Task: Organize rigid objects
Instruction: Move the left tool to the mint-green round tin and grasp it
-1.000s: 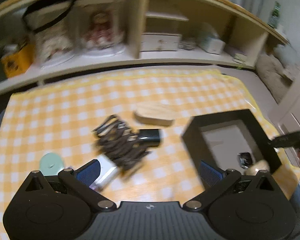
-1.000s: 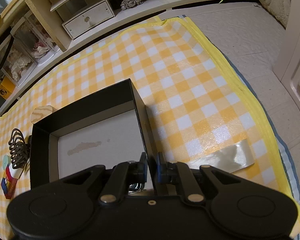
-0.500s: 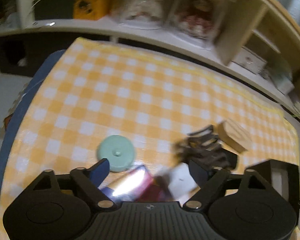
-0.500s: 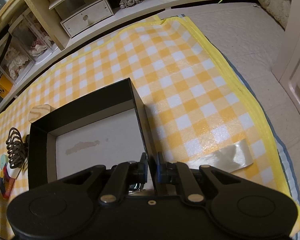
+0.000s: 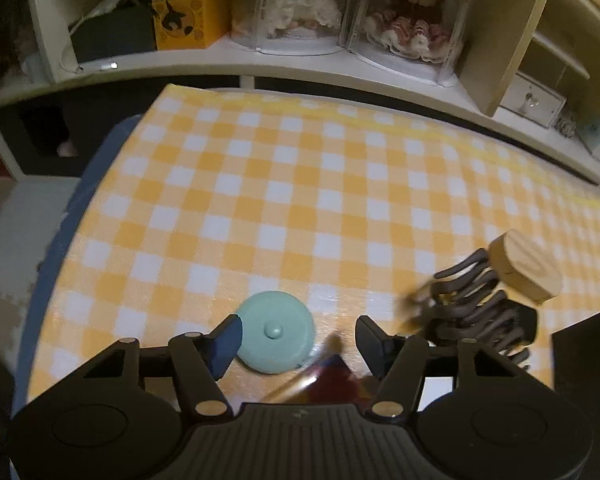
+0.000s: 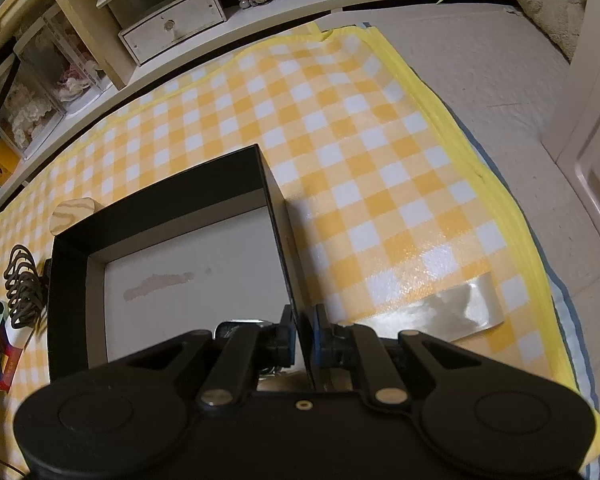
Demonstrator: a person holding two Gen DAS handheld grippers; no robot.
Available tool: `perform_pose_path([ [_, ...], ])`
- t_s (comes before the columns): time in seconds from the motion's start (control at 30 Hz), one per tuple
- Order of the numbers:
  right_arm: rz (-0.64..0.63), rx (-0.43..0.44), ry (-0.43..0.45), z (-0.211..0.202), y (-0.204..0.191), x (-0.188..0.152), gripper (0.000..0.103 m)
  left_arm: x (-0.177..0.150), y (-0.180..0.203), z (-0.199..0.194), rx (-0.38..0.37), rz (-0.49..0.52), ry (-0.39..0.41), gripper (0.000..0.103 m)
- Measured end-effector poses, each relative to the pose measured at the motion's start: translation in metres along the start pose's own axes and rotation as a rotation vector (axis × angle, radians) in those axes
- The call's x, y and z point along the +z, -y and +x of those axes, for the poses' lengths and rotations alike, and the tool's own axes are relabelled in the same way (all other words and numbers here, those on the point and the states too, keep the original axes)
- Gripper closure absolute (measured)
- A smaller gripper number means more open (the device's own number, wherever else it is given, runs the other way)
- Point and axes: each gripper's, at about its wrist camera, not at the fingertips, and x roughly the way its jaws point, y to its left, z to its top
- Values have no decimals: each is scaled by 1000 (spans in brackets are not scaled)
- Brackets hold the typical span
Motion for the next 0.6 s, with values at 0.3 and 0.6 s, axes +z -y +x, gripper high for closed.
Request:
perform_pose_path([
  [0.3,-15,-15,-10,3,-2,0,95,-2,-6,9,-17,-13,-31,50],
  [0.6,-33,-24,-5,4,-3,0,96,-3,0,7,-14,14,-4,54],
])
